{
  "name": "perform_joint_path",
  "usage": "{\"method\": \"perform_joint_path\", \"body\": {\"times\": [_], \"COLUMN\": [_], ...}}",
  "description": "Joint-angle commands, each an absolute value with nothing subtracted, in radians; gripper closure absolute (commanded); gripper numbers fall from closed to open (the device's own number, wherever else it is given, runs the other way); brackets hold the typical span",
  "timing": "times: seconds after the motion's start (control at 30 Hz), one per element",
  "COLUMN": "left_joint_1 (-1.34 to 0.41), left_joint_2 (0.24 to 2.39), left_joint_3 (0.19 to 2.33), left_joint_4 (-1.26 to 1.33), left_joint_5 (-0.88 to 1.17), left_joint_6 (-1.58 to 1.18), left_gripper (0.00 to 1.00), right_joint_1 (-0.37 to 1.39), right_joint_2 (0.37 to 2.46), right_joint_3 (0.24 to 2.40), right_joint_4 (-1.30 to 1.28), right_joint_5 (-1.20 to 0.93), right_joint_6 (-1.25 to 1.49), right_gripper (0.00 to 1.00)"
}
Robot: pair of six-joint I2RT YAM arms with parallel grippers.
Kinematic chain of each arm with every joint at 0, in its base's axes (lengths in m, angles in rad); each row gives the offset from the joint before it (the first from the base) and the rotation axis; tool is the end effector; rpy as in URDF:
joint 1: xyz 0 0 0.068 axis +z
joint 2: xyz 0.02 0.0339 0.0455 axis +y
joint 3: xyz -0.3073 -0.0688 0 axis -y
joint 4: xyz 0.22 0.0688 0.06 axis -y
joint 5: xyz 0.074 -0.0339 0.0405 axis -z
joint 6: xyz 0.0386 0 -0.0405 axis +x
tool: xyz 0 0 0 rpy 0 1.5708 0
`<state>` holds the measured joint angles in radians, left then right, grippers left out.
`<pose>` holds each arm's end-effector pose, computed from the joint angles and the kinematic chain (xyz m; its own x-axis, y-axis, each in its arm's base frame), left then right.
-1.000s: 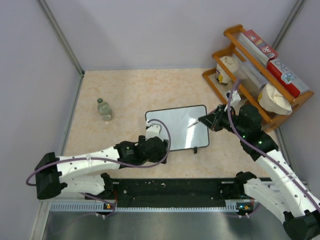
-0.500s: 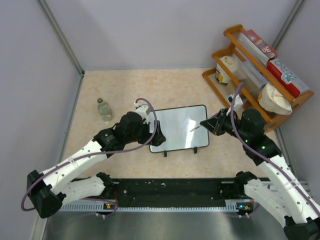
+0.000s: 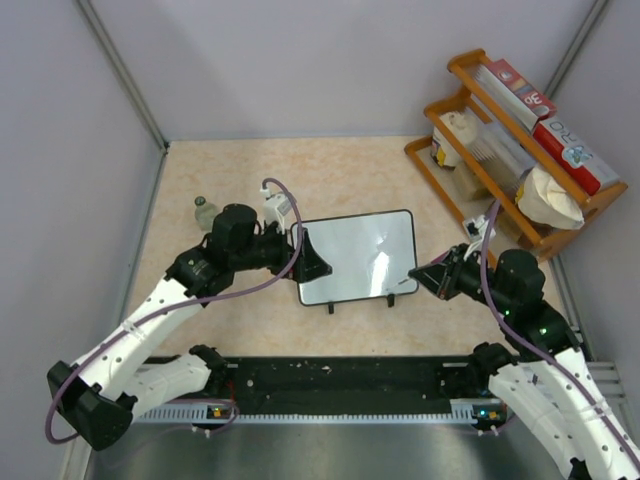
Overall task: Write a sentence on the whiteboard
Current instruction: Hold the whiteboard marker at the center of the board.
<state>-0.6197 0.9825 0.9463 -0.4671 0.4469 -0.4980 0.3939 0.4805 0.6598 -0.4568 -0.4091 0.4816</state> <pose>0.1261 -0.1105 0.3687 -0.7423 0.0005 -0.6700 0.5433 0.5856 -0.6016 0.0481 0.0366 0.3238 -0.5509 0.2312 -0.8019 -0.5080 0.6694 0.5421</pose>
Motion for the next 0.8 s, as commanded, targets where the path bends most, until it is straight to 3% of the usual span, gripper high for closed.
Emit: {"method": "perform_joint_path", "body": {"times": [0.0,0.3,0.77], "left_joint_1": [-0.6,-0.531,-0.25], "left_joint_2": [0.985,0.931,0.98], "left_joint_3": [0.934,0.853,0.643], "left_joint_4": [-0.416,-0.406,-0.141], "left_joint_5": [0.512,0.506,0.693], "left_joint_6": [-0.463,-0.423,-0.477], "left_gripper": [0.01,0.01,0.02], "right_joint_1": [0.385,0.385,0.387], "right_joint_2": [0.399,0.336,0.42], "right_joint_3": [0.623,0.545,0.546], "right_joint_4": [-0.495,-0.483,-0.413], "right_joint_5": [-0.422,-0.362,-0.339], "right_joint_6": [0.488,0.499,0.456], "right_gripper": [1.0,1.0,1.0]}}
